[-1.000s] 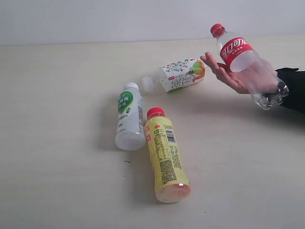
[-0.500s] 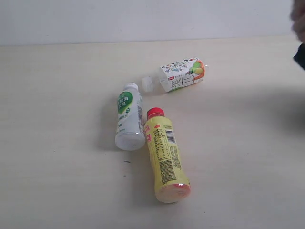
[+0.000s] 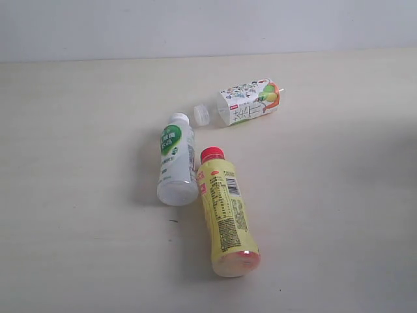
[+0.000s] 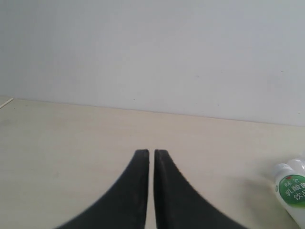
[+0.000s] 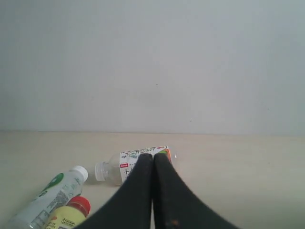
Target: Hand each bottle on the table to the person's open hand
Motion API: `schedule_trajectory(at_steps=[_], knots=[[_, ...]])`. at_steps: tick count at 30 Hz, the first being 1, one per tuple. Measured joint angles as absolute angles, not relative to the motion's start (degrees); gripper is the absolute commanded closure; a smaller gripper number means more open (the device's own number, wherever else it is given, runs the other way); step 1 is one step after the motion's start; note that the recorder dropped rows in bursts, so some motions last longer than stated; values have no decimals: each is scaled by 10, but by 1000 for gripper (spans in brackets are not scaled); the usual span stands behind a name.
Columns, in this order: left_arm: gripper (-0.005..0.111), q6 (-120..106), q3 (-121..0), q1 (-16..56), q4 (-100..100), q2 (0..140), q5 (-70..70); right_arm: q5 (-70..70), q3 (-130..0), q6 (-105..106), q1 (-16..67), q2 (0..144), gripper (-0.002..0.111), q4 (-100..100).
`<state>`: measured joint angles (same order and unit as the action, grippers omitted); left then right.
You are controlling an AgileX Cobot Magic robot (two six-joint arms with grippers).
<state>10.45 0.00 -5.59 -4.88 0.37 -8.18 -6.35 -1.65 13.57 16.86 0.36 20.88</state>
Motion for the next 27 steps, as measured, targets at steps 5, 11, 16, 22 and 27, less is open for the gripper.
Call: schedule_trajectory(at_steps=[5, 11, 16, 22, 27], knots=[[100, 105, 0, -56, -49, 4, -82, -66, -15, 136, 169, 4, 108, 209], [100, 105, 0, -56, -49, 4, -82, -67, -15, 130, 169, 4, 108, 211], [100, 105, 0, -56, -49, 4, -82, -96, -15, 109, 169, 4, 108, 211], [100, 105, 0, -56, -49, 4, -82, -96, -15, 112, 169, 4, 108, 194], [100, 105, 0, -56, -49, 4, -82, -96, -15, 118, 169, 4, 108, 185]])
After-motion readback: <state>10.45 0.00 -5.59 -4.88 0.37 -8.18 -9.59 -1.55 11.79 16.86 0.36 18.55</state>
